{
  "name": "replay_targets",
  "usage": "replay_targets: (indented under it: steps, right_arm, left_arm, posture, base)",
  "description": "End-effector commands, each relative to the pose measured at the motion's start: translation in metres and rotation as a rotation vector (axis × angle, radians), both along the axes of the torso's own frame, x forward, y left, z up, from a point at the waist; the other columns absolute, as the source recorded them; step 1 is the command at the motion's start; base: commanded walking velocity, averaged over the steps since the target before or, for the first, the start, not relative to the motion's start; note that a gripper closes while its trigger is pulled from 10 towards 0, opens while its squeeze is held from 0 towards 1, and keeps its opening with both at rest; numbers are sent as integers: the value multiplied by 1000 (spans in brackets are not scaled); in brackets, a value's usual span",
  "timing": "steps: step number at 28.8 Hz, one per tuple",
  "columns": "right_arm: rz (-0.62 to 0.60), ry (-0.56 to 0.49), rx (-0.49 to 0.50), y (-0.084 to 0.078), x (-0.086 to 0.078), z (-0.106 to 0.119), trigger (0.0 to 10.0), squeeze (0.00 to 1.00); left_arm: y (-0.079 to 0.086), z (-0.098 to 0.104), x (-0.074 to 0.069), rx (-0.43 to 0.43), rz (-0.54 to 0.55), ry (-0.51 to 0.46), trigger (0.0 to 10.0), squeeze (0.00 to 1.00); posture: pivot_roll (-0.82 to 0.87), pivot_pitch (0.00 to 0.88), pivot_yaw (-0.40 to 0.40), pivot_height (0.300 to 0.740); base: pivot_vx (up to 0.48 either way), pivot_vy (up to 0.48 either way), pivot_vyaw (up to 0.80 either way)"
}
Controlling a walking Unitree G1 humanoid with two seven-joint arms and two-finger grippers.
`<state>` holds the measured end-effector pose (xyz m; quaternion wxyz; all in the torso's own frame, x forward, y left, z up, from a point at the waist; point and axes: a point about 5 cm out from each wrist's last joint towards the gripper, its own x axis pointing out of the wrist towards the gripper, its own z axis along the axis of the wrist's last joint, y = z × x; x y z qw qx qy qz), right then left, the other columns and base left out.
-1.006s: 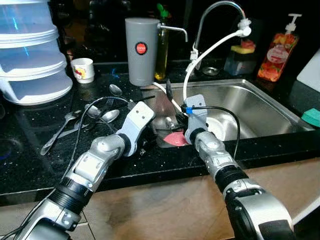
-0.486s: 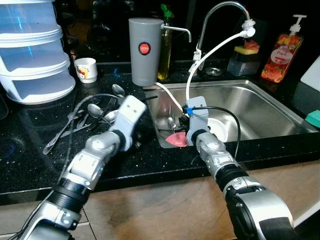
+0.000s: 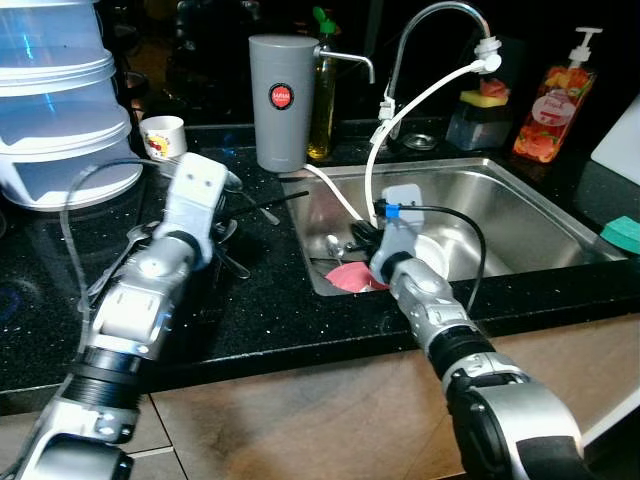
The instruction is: Kitchen organization
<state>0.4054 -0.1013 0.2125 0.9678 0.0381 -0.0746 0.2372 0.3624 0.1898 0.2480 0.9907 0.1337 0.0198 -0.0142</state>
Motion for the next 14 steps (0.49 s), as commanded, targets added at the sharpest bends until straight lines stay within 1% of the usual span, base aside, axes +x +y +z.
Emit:
replay_targets:
  steps: [1, 2, 3, 5, 6, 7, 8, 10, 11, 12, 14]
  right_arm:
    - [55, -10, -2, 8, -3, 1, 10000, 0]
    - [55, -10, -2, 8, -3, 1, 10000, 0]
    - [81, -18, -8, 11, -4, 2, 10000, 0]
    - [133, -34, -20, 21, -8, 2, 10000, 0]
    - [152, -41, -25, 24, -10, 2, 10000, 0]
    - [152, -41, -25, 24, -10, 2, 10000, 0]
    - [162, -45, -27, 26, -11, 2, 10000, 0]
    - [189, -49, -27, 30, -14, 1, 10000, 0]
    - [199, -49, -28, 31, -15, 1, 10000, 0]
    - [211, -49, -28, 34, -16, 1, 10000, 0]
    - [229, -48, -32, 36, -18, 1, 10000, 0]
  left_arm:
    - [12, -8, -3, -12, 68, 53, 10000, 447]
    - [12, -8, -3, -12, 68, 53, 10000, 447]
    - [15, -11, -3, -18, 80, 68, 10000, 1000]
    - [24, -14, -3, 13, 95, 73, 10000, 1000]
    - [32, -14, -2, 51, 123, 71, 10000, 1000]
    - [32, -14, -2, 51, 123, 71, 10000, 1000]
    - [37, -14, -2, 77, 143, 70, 10000, 1000]
    - [55, -13, -2, 52, 239, 73, 10000, 1000]
    - [61, -13, -1, 37, 269, 77, 10000, 1000]
    - [67, -16, 0, 15, 287, 85, 10000, 1000]
    - [71, -20, 2, -13, 290, 101, 10000, 1000]
  posture:
    - [82, 25, -15, 740]
    - [82, 25, -15, 740]
    - [82, 25, -15, 740]
    - [79, 27, -18, 740]
    - [78, 28, -17, 740]
    - [78, 28, -17, 740]
    - [78, 28, -17, 740]
    - [78, 30, -16, 740]
    - [78, 30, -16, 740]
    - [79, 34, -20, 740]
    - [79, 40, -22, 740]
  base:
    - [0, 0, 0]
    - [0, 0, 0]
    - [0, 0, 0]
    - [0, 0, 0]
    - [0, 0, 0]
    - [0, 0, 0]
    - [0, 0, 0]
    - [0, 0, 0]
    - [0, 0, 0]
    - [0, 0, 0]
    - [0, 0, 0]
